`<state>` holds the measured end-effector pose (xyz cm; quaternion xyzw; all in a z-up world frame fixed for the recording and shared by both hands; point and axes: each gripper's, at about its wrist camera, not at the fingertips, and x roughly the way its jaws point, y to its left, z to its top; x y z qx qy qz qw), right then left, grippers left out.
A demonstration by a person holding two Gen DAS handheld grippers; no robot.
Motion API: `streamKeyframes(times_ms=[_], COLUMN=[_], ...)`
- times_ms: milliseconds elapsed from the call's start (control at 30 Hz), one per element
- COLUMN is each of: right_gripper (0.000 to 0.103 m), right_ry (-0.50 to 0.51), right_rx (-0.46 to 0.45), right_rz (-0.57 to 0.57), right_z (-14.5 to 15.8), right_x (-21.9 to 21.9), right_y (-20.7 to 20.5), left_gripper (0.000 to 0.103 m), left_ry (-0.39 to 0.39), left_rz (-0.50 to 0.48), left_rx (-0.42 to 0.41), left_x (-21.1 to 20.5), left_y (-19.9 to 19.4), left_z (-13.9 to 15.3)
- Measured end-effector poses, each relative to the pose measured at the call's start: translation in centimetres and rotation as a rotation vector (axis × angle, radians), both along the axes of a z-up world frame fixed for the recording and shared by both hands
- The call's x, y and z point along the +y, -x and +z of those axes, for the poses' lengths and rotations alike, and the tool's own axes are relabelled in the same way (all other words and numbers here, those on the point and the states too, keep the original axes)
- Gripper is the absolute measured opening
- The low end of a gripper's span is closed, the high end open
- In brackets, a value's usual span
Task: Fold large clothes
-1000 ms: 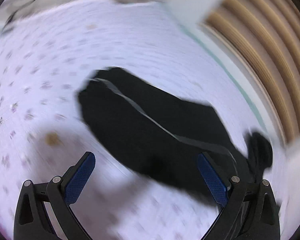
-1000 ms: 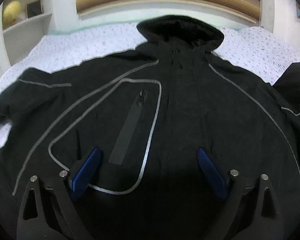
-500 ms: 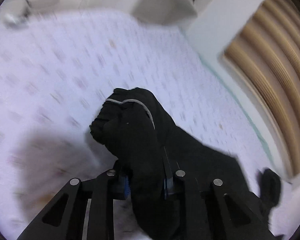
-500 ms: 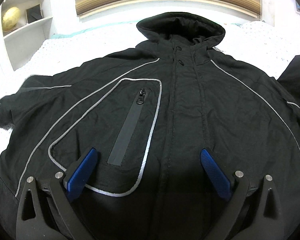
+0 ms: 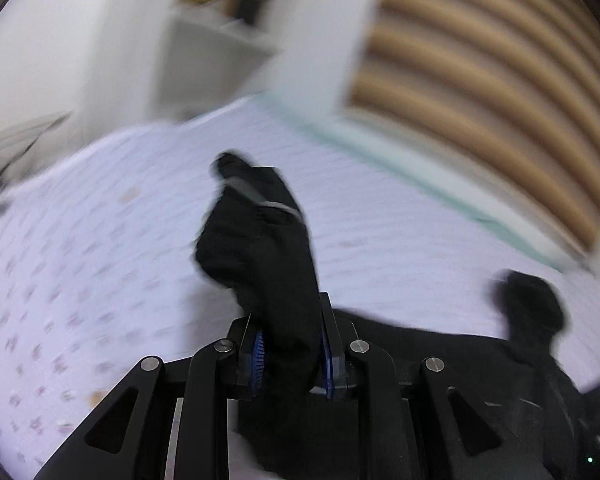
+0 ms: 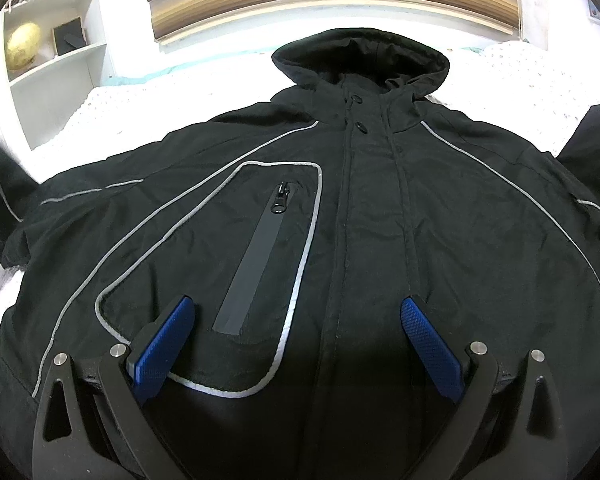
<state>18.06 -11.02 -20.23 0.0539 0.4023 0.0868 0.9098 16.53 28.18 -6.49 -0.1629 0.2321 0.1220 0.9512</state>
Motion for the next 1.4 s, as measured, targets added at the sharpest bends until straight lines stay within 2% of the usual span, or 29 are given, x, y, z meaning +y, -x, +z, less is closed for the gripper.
streamKeyframes(times_ms=[100,167,200,267,400,467,500,567,600,633,667,700,767,900,1033,1133,1167,1200,1267,1300,1333,1367,1400], right_gripper=[0.103,0.103,0.103,0.103,0.103,0.103,0.103,0.103,0.103,0.103,0.103,0.103,0.103,0.102,0.098,0.085,0.075,0.069,0.069,0.068,0.065,0.043,0.031], right_ry=[-0.003,-0.003,-0.003,-0.005,0.000,0.000,0.000,0.001,0.002,0.006,0.011,0.016,0.024,-0.021,-0.136,-0.182,-0.180,-0.174,-0.206,-0.254,-0.327,-0.403,-0.445], right_rx=[0.000,0.000,0.001,0.001,0.002,0.002,0.003,0.003,0.004,0.006,0.008,0.011,0.031,0.092,0.138,0.175,0.188,0.208,0.272,0.310,0.361,0.388,0.397], right_rz=[0.000,0.000,0.000,0.000,-0.001,-0.001,-0.001,-0.001,-0.001,-0.001,-0.001,0.000,0.003,0.075,0.132,0.155,0.150,0.131,0.055,0.036,0.030,0.040,0.053], right_z=[0.0,0.0,0.0,0.1,0.0,0.1,0.1,0.1,0.1,0.0,0.0,0.0,0.0,1.1,3.9,5.1,5.2,5.0,3.8,3.0,1.8,1.1,0.9], right_x=[0.0,0.0,0.0,0.0,0.1,0.2,0.2,0.2,0.2,0.3,0.3,0.4,0.6,0.5,0.9,2.4,2.8,3.3,3.2,3.0,2.8,2.7,2.6], right_y=[0.1,0.1,0.1,0.0,0.1,0.1,0.0,0.0,0.0,0.0,0.0,0.0,-0.2,-0.3,-0.2,-2.0,-2.8,-3.8,-6.0,-7.0,-8.0,-8.6,-8.9], left_gripper=[0.022,0.022,0.022,0.022,0.022,0.022,0.022,0.022,0.022,0.024,0.031,0.040,0.052,0.059,0.059,0.059,0.059,0.059,0.059,0.059,0.059,0.059,0.059], left_ry=[-0.003,0.054,0.128,0.197,0.192,0.198,0.217,0.225,0.211,0.195,0.208,0.237,0.314,0.431,0.374,0.332,0.316,0.290,0.214,0.150,0.128,0.131,0.141], left_rz=[-0.185,-0.296,-0.372,-0.465,-0.529,-0.544,-0.554,-0.557,-0.563,-0.572,-0.585,-0.602,-0.638,-0.723,-0.690,-0.643,-0.628,-0.609,-0.548,-0.482,-0.455,-0.445,-0.442], left_rx=[-0.026,-0.006,0.019,0.070,0.196,0.256,0.318,0.380,0.368,0.348,0.337,0.330,0.322,0.238,0.196,0.177,0.181,0.188,0.183,0.174,0.172,0.174,0.176], left_x=[-6.5,-10.4,-12.8,-16.8,-22.9,-24.3,-25.1,-25.0,-25.4,-25.5,-25.5,-25.2,-23.9,-21.8,-19.8,-18.4,-17.9,-17.5,-16.8,-16.2,-15.6,-15.1,-14.7], left_y=[-1.5,-2.7,-3.7,-4.6,-7.7,-9.2,-10.3,-11.1,-10.3,-10.0,-9.5,-8.7,-7.9,-5.4,-3.0,-1.8,-1.3,-0.9,-0.1,0.6,1.1,1.3,1.4], left_z=[2.4,2.4,1.7,-0.4,-5.7,-8.2,-10.3,-13.1,-13.4,-13.0,-12.7,-12.4,-11.5,-8.7,-6.5,-5.7,-5.4,-5.3,-5.0,-4.7,-4.5,-4.3,-4.3])
